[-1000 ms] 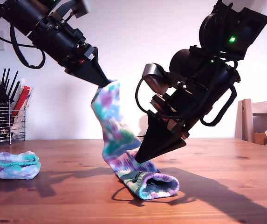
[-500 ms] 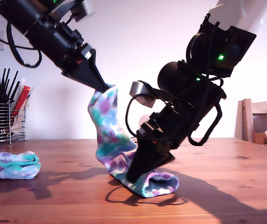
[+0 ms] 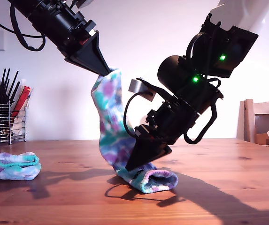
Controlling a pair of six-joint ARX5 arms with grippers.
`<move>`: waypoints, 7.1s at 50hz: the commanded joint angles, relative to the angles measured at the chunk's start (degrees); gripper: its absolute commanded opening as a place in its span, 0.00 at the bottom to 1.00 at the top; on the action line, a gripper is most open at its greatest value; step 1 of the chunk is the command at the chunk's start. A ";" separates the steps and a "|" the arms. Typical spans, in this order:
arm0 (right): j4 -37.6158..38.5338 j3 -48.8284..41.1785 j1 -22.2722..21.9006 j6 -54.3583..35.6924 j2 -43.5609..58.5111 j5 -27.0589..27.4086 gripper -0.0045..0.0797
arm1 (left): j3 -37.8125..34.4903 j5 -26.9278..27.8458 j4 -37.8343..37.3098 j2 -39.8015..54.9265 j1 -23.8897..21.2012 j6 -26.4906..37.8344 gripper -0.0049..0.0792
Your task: Fold the socks in front of you. After folding them, place them to the left side.
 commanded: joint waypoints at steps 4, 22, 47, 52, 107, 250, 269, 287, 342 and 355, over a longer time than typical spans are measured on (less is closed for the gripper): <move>-1.01 0.72 0.63 1.53 0.59 -0.57 0.04 | -0.22 0.07 0.79 -0.15 0.07 -0.02 0.03; -16.66 8.11 0.46 -1.07 -1.79 0.46 0.04 | -0.20 -1.18 0.76 2.69 0.28 0.11 0.03; -31.74 11.47 -1.29 -8.50 -2.34 2.91 0.04 | -0.22 -0.24 5.22 6.69 0.28 -0.52 0.03; -30.21 10.14 -1.42 -9.29 -2.32 3.26 0.04 | -0.20 0.09 5.11 6.69 0.28 -0.59 0.03; -23.54 7.96 -4.94 -9.03 1.92 0.20 0.04 | -0.22 5.22 11.19 9.16 0.76 -3.37 0.03; -36.65 20.24 -10.75 -10.32 -2.36 -4.74 0.04 | 1.36 12.66 -3.87 15.98 -7.85 -6.54 0.03; -35.23 20.52 -9.46 -8.72 -2.10 -8.96 0.04 | 1.36 12.66 -2.27 18.78 -9.18 -6.27 0.03; -29.16 20.52 -8.83 -4.81 1.88 -8.96 0.04 | 1.36 12.68 -1.42 21.00 -9.29 -5.84 0.03; -20.48 20.52 -8.92 -3.43 12.72 -12.09 0.04 | 1.36 12.90 -1.07 23.58 -9.49 -1.77 0.03; -19.58 20.50 -8.90 -4.76 14.60 -10.01 0.04 | 1.33 13.66 -4.00 23.58 -9.49 -1.77 0.03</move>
